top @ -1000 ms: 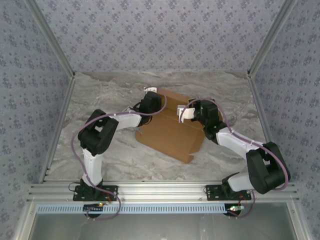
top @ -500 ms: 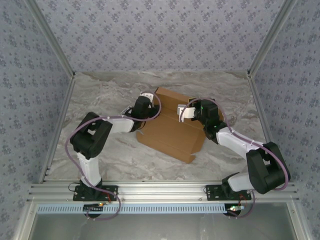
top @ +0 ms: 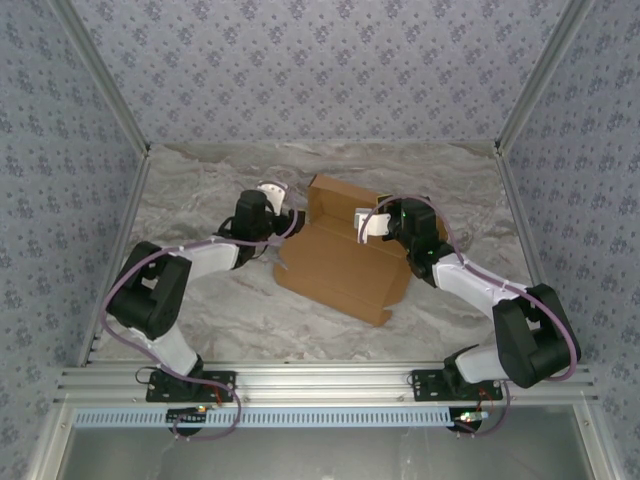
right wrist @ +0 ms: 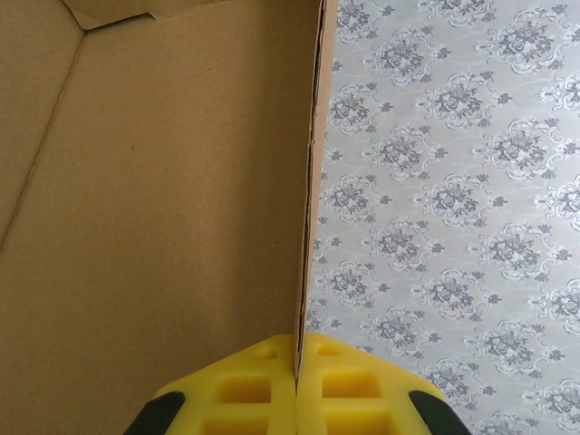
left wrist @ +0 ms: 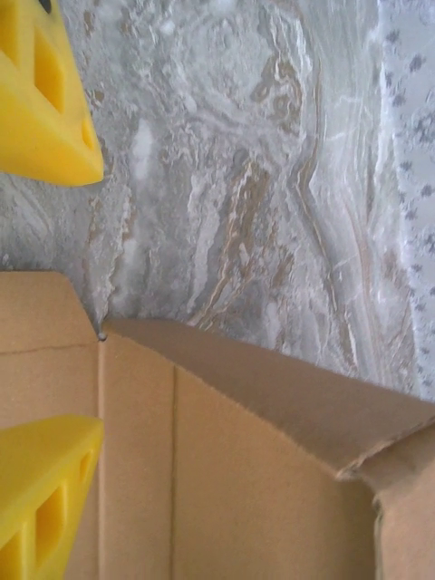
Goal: Fold the paper box
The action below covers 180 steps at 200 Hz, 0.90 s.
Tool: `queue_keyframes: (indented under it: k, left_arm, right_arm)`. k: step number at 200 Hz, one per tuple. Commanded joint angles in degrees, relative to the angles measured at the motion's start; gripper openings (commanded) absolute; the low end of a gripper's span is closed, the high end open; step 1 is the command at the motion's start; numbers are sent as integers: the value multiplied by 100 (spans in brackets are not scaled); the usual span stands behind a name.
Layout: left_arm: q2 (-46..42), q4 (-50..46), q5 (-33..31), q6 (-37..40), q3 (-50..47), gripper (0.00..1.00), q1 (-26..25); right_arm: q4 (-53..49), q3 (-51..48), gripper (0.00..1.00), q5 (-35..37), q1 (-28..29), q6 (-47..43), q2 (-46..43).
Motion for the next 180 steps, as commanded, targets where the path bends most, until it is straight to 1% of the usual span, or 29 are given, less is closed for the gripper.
queue_keyframes:
  k: [1,60,98,132,180]
  left_arm:
    - [271,-126,332,232,403,67,-37]
    - [1160,318,624,-65,944,68,-31]
    - [1312,593,753,-223,936,68,-31]
    - [1294,693,828,-71,989,64,-29]
    - [1386,913,899,188,1157,55,-31]
  right_arm:
    - [-412,98,0,44,3,11,41]
    - [-449,109,0,46,-6,11,41]
    - [-484,107,0,45,-18,19,31]
    - [-482,126,0,27,-20,28,48]
    - [-504,130,0,45,-13,28,27]
